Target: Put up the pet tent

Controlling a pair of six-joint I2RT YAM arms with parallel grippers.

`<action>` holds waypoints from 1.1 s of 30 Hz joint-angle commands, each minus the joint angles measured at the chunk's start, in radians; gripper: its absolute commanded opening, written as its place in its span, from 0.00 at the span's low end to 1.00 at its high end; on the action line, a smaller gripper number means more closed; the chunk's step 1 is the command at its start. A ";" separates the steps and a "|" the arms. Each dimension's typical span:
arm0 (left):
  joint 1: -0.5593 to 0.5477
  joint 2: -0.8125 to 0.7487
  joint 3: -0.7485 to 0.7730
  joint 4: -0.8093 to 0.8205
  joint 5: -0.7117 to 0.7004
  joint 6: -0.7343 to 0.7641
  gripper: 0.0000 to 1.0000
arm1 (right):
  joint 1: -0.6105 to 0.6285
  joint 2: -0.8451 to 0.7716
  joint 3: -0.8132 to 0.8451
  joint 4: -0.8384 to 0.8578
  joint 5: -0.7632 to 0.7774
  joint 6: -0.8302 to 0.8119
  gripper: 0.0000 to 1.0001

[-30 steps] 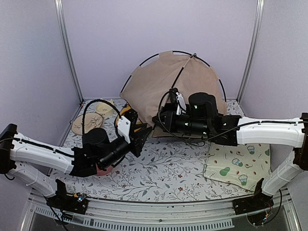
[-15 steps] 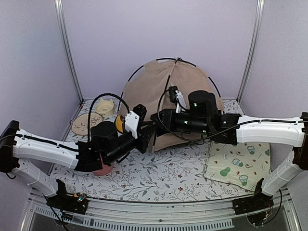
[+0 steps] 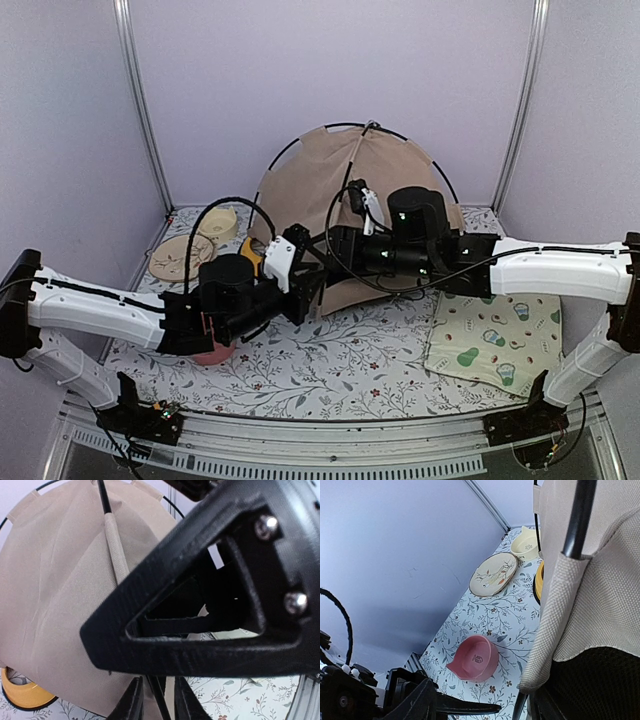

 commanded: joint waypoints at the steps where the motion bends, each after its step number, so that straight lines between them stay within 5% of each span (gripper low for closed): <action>1: 0.015 0.035 0.054 -0.078 -0.016 -0.058 0.24 | -0.010 0.004 0.040 -0.014 0.023 -0.015 0.68; 19: 0.088 0.161 0.167 -0.128 -0.008 -0.119 0.17 | -0.009 -0.074 -0.001 -0.055 0.006 -0.013 0.78; 25: 0.101 0.162 0.171 -0.131 -0.022 -0.098 0.02 | -0.013 -0.103 -0.014 -0.084 0.027 -0.023 0.79; 33: 0.127 0.018 0.106 -0.040 -0.016 0.114 0.00 | -0.092 -0.251 -0.028 -0.192 0.076 -0.127 0.84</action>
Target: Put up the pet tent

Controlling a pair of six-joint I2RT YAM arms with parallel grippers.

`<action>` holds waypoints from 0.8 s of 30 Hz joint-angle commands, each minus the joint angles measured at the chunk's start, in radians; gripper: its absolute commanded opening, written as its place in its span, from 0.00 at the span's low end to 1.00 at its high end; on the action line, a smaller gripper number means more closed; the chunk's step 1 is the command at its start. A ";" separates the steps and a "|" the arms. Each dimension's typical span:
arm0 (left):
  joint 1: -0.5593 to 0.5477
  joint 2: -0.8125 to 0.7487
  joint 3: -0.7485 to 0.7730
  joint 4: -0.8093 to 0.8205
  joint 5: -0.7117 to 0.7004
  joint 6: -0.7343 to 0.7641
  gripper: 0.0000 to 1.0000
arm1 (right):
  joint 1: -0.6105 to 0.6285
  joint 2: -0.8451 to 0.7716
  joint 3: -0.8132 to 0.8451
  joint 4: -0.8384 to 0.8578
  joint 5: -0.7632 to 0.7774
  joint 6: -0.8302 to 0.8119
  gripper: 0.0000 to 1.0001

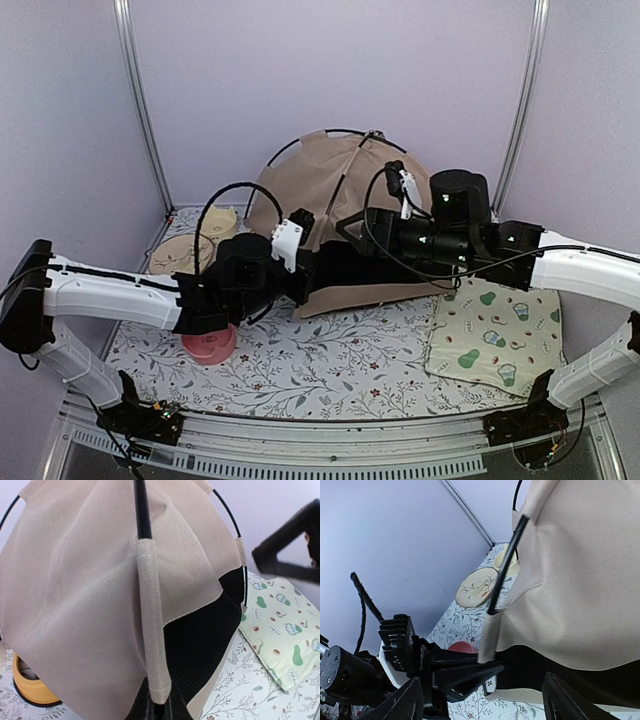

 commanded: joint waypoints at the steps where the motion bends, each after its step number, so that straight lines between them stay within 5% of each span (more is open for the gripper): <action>1: 0.038 -0.127 -0.031 0.091 0.016 0.189 0.00 | -0.065 -0.122 -0.006 -0.069 0.044 -0.100 0.84; 8: 0.159 -0.251 -0.015 0.080 0.244 0.343 0.00 | -0.116 -0.255 0.019 -0.166 0.109 -0.216 0.89; 24: 0.418 -0.328 0.041 0.009 0.545 0.305 0.00 | -0.162 -0.441 0.000 -0.274 0.181 -0.278 0.91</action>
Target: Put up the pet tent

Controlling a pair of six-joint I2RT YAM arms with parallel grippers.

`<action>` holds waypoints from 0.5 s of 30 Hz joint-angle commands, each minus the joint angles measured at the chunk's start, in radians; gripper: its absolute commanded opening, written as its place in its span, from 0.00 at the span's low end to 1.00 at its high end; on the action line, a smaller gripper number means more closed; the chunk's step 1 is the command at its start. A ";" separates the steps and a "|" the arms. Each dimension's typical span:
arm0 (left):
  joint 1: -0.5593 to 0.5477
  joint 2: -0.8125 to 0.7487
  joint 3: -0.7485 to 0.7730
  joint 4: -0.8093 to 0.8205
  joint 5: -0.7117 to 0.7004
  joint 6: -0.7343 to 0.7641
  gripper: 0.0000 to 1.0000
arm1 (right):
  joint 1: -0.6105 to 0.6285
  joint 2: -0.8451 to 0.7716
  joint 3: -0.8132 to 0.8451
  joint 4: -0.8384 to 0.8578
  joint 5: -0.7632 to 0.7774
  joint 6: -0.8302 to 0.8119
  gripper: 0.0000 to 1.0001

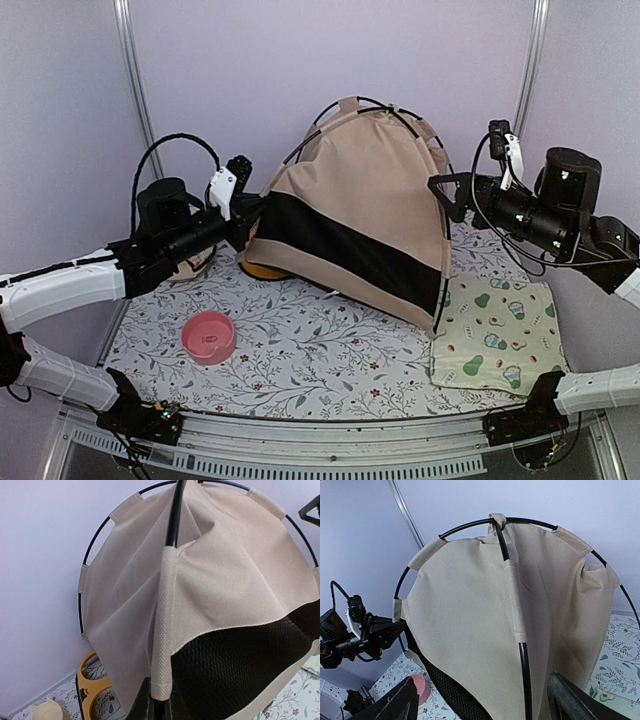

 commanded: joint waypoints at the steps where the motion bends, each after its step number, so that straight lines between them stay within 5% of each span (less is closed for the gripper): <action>1: 0.070 -0.028 0.062 0.069 0.125 -0.029 0.00 | -0.005 -0.041 0.002 -0.024 0.023 -0.024 0.91; 15: 0.187 0.020 0.139 0.017 0.228 -0.058 0.00 | -0.006 -0.010 -0.006 -0.143 -0.013 -0.054 0.87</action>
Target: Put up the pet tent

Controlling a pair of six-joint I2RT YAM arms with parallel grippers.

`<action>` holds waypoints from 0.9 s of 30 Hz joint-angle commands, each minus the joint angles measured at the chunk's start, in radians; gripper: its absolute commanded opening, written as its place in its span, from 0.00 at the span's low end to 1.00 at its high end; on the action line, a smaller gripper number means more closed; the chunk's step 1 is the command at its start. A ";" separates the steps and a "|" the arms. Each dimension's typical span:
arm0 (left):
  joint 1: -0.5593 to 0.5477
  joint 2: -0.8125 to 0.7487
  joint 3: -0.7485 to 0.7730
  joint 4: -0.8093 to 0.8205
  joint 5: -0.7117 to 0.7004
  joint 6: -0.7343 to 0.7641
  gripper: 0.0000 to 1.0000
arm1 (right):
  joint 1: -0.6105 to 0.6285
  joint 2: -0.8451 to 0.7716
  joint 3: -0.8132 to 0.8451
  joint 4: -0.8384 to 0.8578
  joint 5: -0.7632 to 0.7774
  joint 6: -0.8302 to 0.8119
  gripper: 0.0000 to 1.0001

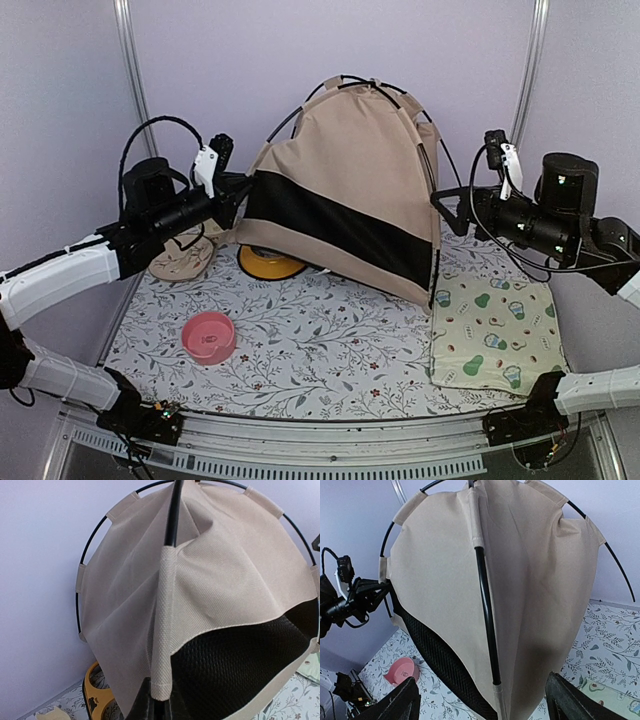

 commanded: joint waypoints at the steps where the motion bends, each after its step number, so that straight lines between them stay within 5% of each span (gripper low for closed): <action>1: 0.032 0.015 0.066 0.056 0.046 -0.029 0.00 | -0.007 0.031 -0.008 -0.055 -0.010 -0.018 0.86; 14: 0.051 0.018 0.084 0.051 0.070 -0.031 0.00 | -0.034 0.081 -0.026 -0.063 0.072 -0.034 0.70; 22: 0.057 0.014 0.084 0.048 0.083 -0.029 0.00 | -0.093 0.107 -0.047 -0.032 -0.032 -0.052 0.68; 27: 0.059 0.024 0.098 0.047 0.102 -0.029 0.00 | -0.094 0.167 -0.034 -0.009 -0.129 -0.074 0.58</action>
